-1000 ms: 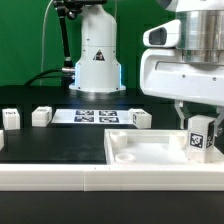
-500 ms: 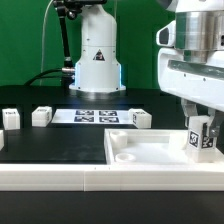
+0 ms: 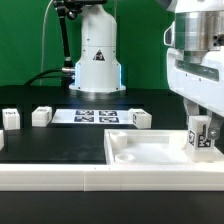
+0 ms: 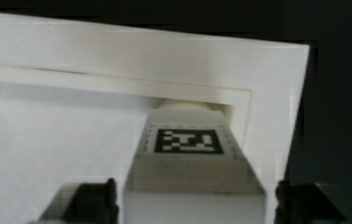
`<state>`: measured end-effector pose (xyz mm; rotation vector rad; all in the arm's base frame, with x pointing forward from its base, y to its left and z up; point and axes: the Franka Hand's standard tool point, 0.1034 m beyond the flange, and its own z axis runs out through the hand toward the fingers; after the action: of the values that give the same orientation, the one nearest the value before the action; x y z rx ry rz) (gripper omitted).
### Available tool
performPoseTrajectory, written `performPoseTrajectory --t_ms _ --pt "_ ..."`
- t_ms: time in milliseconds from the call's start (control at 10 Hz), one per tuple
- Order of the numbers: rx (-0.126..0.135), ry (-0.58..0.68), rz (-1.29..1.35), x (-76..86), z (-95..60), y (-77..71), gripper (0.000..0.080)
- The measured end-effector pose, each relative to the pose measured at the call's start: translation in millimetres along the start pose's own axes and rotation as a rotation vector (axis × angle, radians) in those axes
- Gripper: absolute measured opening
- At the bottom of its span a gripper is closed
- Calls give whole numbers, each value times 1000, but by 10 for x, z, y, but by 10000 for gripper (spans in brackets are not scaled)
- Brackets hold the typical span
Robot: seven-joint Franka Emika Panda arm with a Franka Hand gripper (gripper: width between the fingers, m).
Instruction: Assemble one leg
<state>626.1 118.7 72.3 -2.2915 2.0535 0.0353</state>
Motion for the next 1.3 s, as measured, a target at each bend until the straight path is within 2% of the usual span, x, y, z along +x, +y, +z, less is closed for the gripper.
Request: performPoseTrajectory --t_ms 100,200,400,700,1000,1300 --pt "-1 3 -70 -5 6 3 528" --pt "-4 1 -160 -27 21 11 625" --pt "-5 2 -366 -22 41 16 644" --pt "-7 9 -583 -93 32 13 649" --pt "-7 14 -878 -78 12 -14 649" --pt "-32 49 -1136 -63 7 -16 649"
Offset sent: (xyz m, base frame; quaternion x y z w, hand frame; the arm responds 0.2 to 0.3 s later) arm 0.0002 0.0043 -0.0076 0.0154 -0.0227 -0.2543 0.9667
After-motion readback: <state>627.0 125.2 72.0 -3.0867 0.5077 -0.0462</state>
